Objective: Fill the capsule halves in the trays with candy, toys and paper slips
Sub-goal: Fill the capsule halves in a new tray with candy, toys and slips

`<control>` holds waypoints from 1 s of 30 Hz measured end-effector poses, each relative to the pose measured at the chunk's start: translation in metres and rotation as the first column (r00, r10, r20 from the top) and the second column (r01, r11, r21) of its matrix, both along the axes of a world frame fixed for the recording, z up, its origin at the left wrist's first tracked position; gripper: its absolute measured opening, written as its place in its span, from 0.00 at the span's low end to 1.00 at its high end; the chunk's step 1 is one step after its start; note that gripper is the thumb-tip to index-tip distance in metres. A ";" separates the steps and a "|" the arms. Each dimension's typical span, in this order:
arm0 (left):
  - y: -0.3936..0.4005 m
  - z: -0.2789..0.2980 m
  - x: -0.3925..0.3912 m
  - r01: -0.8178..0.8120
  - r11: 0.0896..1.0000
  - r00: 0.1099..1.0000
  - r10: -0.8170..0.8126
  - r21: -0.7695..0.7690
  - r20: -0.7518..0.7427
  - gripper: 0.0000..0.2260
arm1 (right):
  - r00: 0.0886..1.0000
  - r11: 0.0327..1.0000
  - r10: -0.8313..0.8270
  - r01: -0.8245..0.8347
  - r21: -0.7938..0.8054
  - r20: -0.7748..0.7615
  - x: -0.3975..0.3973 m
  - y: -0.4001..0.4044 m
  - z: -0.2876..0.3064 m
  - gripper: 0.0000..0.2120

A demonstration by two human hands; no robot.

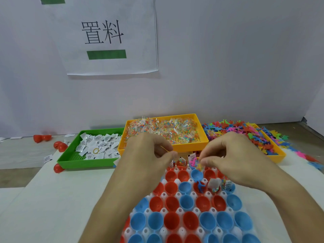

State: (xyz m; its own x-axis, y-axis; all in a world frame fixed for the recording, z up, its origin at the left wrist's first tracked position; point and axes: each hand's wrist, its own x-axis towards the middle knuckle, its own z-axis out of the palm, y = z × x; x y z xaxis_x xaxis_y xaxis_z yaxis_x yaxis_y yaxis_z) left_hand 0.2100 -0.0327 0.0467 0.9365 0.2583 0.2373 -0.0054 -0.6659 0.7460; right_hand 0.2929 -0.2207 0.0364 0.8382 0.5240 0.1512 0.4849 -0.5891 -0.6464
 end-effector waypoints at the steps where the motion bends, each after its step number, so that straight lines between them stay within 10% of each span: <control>1: 0.001 0.000 0.000 0.000 1.000 1.000 0.000 0.011 -0.002 0.06 | 1.000 0.999 0.008 -0.008 -0.043 -0.013 0.000 -0.001 -0.002 0.11; 30: 0.004 -0.002 -0.001 0.012 0.994 0.998 -0.005 0.111 -0.060 0.03 | 0.992 0.945 0.043 -0.078 -0.318 -0.117 -0.001 0.015 -0.026 0.08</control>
State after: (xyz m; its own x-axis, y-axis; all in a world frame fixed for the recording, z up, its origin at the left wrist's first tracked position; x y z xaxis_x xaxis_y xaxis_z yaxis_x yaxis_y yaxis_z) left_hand 0.2087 -0.0291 0.0444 0.9518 0.2257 0.2080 0.0309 -0.7447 0.6667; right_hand 0.2917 -0.2060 0.0104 0.8053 0.5802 -0.1220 0.4649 -0.7456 -0.4774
